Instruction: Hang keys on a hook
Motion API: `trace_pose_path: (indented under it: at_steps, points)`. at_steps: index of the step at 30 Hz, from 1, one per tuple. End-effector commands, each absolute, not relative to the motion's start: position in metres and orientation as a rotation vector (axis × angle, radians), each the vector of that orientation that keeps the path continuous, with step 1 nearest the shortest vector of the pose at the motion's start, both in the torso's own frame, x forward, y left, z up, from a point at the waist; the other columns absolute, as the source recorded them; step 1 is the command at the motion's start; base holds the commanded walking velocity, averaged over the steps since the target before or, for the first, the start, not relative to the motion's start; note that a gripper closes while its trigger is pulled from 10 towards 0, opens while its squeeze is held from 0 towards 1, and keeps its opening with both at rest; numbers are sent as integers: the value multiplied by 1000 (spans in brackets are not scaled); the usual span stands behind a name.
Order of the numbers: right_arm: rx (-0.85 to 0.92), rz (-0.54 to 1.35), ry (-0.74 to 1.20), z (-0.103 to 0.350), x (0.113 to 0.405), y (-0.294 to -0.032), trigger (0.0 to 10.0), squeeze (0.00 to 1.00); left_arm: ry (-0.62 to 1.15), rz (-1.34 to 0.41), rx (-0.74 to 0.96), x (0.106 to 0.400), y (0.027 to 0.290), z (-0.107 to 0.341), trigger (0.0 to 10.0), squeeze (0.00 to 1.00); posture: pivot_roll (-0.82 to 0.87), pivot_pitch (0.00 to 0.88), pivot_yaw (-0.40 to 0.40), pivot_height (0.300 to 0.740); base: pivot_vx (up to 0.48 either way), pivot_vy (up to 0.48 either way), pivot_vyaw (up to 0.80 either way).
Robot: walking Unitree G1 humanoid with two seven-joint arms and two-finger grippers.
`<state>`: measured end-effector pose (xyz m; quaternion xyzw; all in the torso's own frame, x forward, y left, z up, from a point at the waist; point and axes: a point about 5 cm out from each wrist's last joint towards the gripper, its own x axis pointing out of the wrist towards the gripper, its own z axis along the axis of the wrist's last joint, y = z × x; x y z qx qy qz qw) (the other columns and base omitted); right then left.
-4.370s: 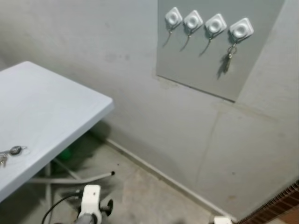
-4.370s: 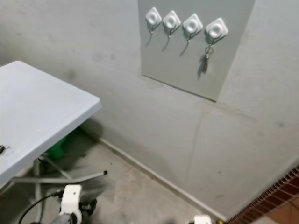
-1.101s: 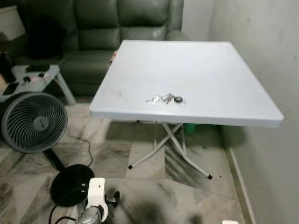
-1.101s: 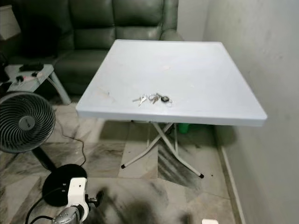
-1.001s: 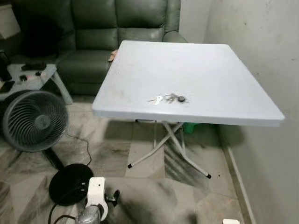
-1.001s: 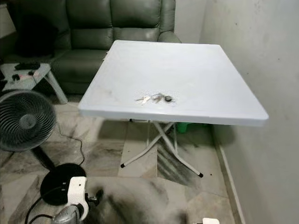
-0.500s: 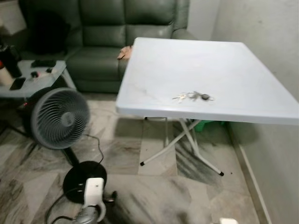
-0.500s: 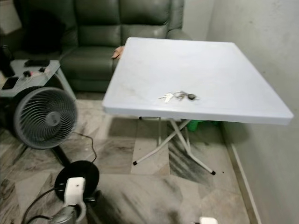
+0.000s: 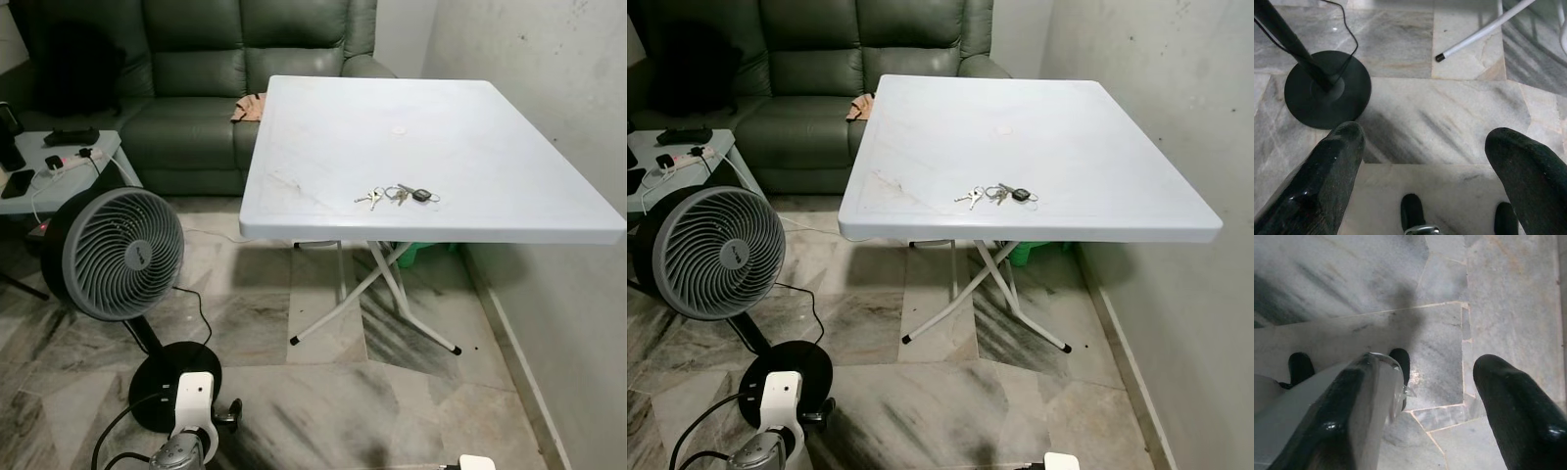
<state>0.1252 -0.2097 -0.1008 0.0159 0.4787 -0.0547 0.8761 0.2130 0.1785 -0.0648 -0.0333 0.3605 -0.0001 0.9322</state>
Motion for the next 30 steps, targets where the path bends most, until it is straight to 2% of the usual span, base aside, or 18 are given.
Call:
trace_pose_path:
  at_steps: [1, 18, 30]
  points:
    - [39, -122, 969, -98, 132, -212, 10000, 1000, 721, -7, -59, 217, 181, -62, 10000, 0, -35, 0, 14, 732, 0, 0, 0]
    - [54, -103, 920, -94, 144, -208, 10000, 1000, 706, -12, -62, 219, 180, -60, 10000, 0, -31, 0, 13, 732, 0, 0, 0]
    - [65, -4, 718, -75, 178, -198, 10000, 1000, 538, -60, -101, 240, 178, -41, 10000, 0, -35, 0, 18, 732, 0, 0, 0]
